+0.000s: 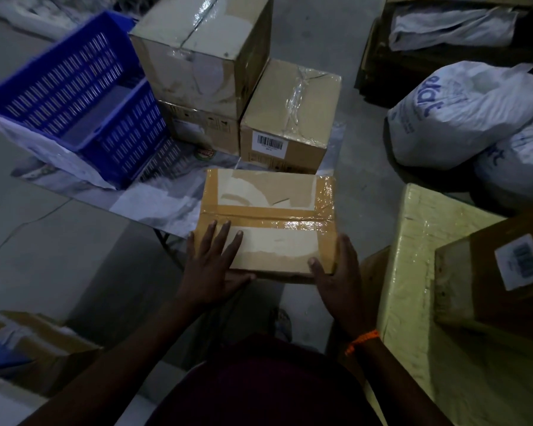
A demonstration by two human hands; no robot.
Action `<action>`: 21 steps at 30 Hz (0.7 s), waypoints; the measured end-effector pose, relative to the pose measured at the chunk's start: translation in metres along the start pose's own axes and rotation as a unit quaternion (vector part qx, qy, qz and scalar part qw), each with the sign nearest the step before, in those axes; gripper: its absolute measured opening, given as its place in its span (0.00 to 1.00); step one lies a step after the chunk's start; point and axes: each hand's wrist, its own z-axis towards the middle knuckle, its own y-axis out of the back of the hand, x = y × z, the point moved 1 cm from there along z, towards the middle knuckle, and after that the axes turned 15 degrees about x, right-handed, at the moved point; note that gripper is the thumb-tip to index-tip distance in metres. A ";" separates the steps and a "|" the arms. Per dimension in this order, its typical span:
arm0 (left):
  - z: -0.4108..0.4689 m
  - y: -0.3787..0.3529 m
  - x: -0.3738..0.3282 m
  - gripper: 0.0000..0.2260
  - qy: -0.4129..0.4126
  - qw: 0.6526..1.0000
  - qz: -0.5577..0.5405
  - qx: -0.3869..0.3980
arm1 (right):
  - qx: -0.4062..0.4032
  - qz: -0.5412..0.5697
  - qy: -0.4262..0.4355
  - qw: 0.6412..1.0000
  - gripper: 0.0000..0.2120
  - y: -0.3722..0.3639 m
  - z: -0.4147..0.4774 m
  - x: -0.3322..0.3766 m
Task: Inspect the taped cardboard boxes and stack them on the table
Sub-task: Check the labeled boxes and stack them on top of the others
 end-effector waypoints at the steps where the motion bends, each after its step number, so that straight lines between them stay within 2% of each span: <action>1: 0.001 0.000 0.002 0.42 -0.008 1.000 0.008 0.013 | -0.011 0.060 -0.037 0.997 0.34 0.005 0.000 0.001; 2: 0.002 0.000 0.004 0.42 -0.015 1.000 0.011 0.021 | -0.014 0.106 -0.051 0.993 0.28 0.009 0.002 0.002; 4: 0.005 0.000 0.011 0.39 -0.019 1.000 -0.003 0.022 | 0.006 0.124 -0.024 0.992 0.14 0.014 0.003 0.003; 6: 0.006 0.004 0.015 0.38 -0.023 0.999 -0.029 0.019 | 0.020 0.131 -0.001 0.991 0.09 0.016 0.001 0.008; 8: 0.003 0.006 0.022 0.38 -0.033 0.998 -0.057 0.004 | 0.013 0.139 0.023 0.990 0.10 0.017 -0.005 0.019; 11: -0.005 0.009 0.049 0.37 -0.039 0.993 -0.108 -0.019 | -0.013 0.131 0.088 0.987 0.19 0.016 -0.012 0.048; 15: -0.026 0.028 0.080 0.40 0.007 0.986 -0.157 -0.046 | -0.009 0.099 0.180 0.979 0.18 0.008 -0.010 0.092; 18: -0.047 0.063 0.069 0.45 0.031 0.968 -0.235 -0.079 | 0.011 0.036 0.255 0.966 0.19 -0.001 0.003 0.126; 21: -0.061 0.094 0.030 0.42 -0.006 0.942 -0.322 -0.092 | 0.047 0.042 0.293 0.954 0.20 -0.013 0.017 0.161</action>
